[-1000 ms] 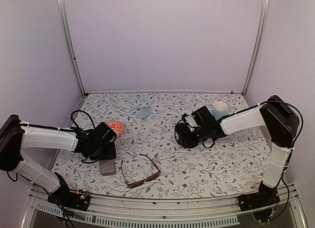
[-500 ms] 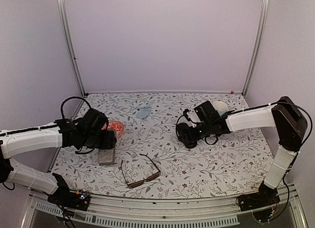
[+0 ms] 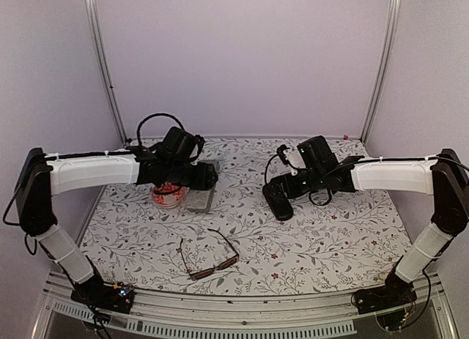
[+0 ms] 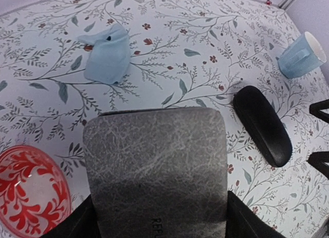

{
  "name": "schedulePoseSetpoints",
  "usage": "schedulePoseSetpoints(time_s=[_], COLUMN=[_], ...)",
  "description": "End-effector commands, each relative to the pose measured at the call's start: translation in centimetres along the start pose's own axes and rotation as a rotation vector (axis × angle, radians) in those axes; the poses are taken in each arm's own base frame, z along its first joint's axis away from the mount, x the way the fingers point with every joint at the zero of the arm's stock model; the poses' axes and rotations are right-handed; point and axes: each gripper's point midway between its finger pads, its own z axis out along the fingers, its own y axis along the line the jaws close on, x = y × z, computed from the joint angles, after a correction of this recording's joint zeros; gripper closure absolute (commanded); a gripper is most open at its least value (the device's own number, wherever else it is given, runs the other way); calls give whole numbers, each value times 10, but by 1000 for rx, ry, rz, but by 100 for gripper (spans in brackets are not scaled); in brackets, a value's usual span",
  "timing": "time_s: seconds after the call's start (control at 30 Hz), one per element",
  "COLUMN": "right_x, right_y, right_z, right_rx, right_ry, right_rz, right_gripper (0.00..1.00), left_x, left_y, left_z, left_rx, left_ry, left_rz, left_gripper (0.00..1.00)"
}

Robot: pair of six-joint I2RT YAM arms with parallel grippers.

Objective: Organize the sunglasses
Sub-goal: Place the sunglasses case at the center of the board.

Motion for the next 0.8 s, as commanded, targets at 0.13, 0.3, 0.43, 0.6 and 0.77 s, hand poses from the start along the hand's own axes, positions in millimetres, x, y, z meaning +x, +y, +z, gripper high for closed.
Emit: schedulePoseSetpoints(time_s=[0.13, 0.3, 0.43, 0.6, 0.77], right_x=[17, 31, 39, 49, 52], right_y=[3, 2, 0, 0, 2], right_z=[-7, -2, -1, 1, 2], right_rx=[-21, -28, -29, -36, -52], right_ry=[15, 42, 55, 64, 65], right_rz=[69, 92, 106, 120, 133], right_gripper=[1, 1, 1, 1, 0], left_x=[-10, 14, 26, 34, 39], left_y=[-75, -92, -101, -106, -105], left_z=[97, 146, 163, 166, 162], left_rx=[156, 174, 176, 177, 174], left_ry=[29, 82, 109, 117, 121], left_rz=[100, 102, 106, 110, 106], left_gripper=[74, 72, 71, 56, 28])
